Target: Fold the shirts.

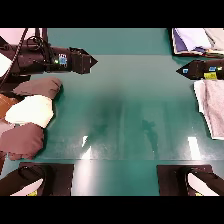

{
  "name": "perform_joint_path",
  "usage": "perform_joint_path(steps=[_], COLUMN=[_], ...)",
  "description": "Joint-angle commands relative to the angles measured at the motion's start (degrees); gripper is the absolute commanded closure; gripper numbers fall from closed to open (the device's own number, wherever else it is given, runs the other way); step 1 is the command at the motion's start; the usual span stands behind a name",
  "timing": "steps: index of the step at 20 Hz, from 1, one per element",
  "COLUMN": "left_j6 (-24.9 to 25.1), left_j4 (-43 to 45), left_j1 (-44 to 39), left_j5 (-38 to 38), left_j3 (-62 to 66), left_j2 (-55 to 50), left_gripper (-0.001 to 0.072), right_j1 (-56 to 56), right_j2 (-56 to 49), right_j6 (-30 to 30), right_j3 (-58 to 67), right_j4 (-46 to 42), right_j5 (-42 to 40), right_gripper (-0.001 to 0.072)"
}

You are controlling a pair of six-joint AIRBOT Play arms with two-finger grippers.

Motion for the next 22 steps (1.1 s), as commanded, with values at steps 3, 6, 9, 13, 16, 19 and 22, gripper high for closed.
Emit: perform_joint_path(steps=[3,6,9,13,16,19,22], left_j6=[0.0,0.0,0.0,-0.04,2.4,-5.81,-10.97], left_j4=[0.02,0.0,0.02,-0.26,4.44,28.2,38.93], left_j1=[0.0,0.0,0.0,0.0,0.17,0.9,8.9], left_j5=[0.0,0.0,0.0,0.17,3.54,1.09,-4.76], left_j3=[0.0,0.0,0.0,0.0,0.02,-0.02,-0.61], left_j2=[0.0,0.0,0.0,0.0,0.0,-0.04,-2.38], left_gripper=[0.0687,0.0687,0.0687,0.0687,0.0663,0.0156,0.0153], right_j1=[0.07,0.07,0.07,0.07,0.07,0.07,0.13], right_j2=[0.04,0.04,0.04,0.04,0.04,0.04,0.04], right_j6=[0.04,0.04,0.04,0.04,0.04,0.04,0.04], right_j3=[0.07,0.07,0.07,0.07,0.07,0.07,0.07], right_j4=[0.09,0.07,0.07,0.07,0.07,0.09,0.2], right_j5=[0.02,0.13,0.48,1.84,2.54,3.54,3.52], right_gripper=[0.0696,0.0695,0.0695,0.0695,0.0695,0.0696,0.0695])
